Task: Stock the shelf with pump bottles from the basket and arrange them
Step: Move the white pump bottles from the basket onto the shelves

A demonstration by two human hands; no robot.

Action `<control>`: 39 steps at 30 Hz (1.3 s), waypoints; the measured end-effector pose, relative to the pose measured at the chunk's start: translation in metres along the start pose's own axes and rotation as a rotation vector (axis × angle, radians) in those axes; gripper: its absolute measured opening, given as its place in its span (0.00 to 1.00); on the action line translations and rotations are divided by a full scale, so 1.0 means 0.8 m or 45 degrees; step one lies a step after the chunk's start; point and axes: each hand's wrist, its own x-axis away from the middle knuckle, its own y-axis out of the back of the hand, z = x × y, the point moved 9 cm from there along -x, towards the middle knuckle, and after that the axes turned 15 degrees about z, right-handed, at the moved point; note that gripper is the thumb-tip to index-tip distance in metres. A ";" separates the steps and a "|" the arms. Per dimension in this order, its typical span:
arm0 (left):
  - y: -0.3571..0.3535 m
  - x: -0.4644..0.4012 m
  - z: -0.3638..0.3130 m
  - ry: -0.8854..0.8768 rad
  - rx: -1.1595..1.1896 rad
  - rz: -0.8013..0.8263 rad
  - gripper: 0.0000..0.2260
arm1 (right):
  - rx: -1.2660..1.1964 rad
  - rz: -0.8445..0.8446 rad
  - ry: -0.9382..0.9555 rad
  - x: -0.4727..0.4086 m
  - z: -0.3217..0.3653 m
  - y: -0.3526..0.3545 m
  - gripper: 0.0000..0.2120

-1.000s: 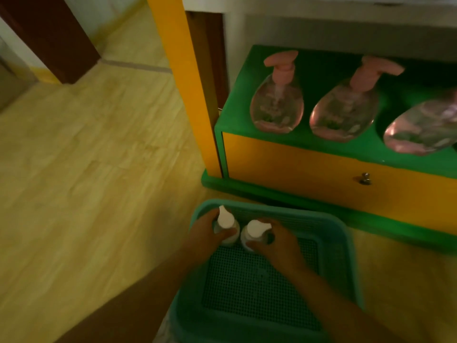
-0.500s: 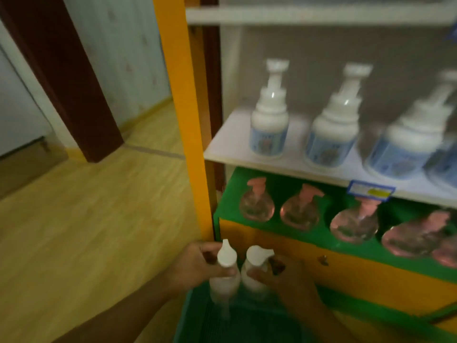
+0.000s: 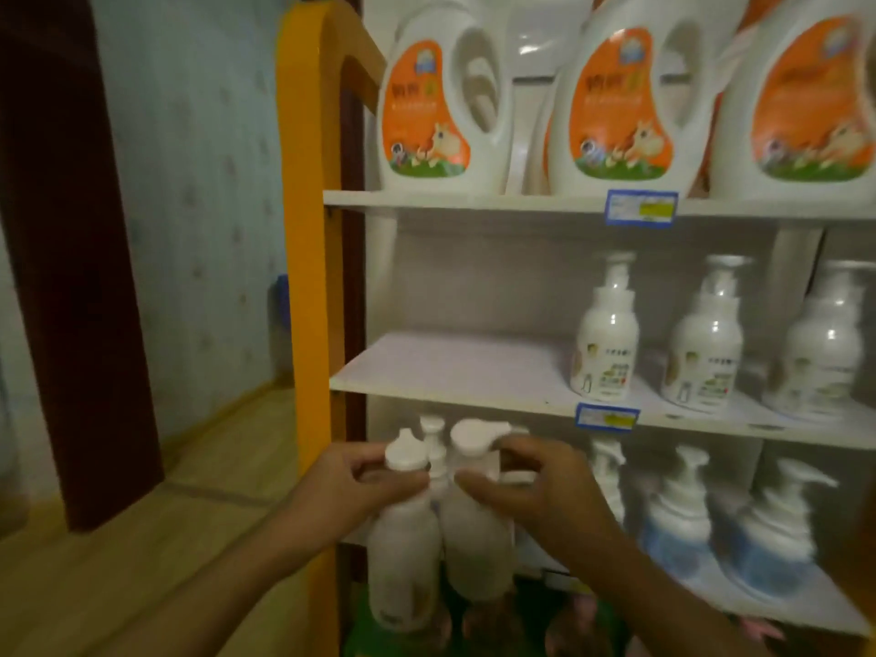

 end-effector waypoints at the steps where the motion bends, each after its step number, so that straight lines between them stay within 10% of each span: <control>1: 0.007 -0.003 -0.016 -0.032 0.005 -0.012 0.09 | 0.018 -0.035 0.039 -0.009 0.020 0.018 0.20; 22: 0.085 0.022 -0.010 0.107 0.008 -0.112 0.10 | 0.149 -0.606 -0.230 -0.151 0.046 0.175 0.26; 30: 0.085 0.027 0.021 0.244 -0.006 -0.061 0.11 | 0.037 -0.009 -0.415 -0.163 0.030 0.145 0.24; 39: 0.079 0.022 0.004 0.218 0.012 -0.040 0.12 | 0.049 -0.170 -0.246 -0.160 0.029 0.159 0.33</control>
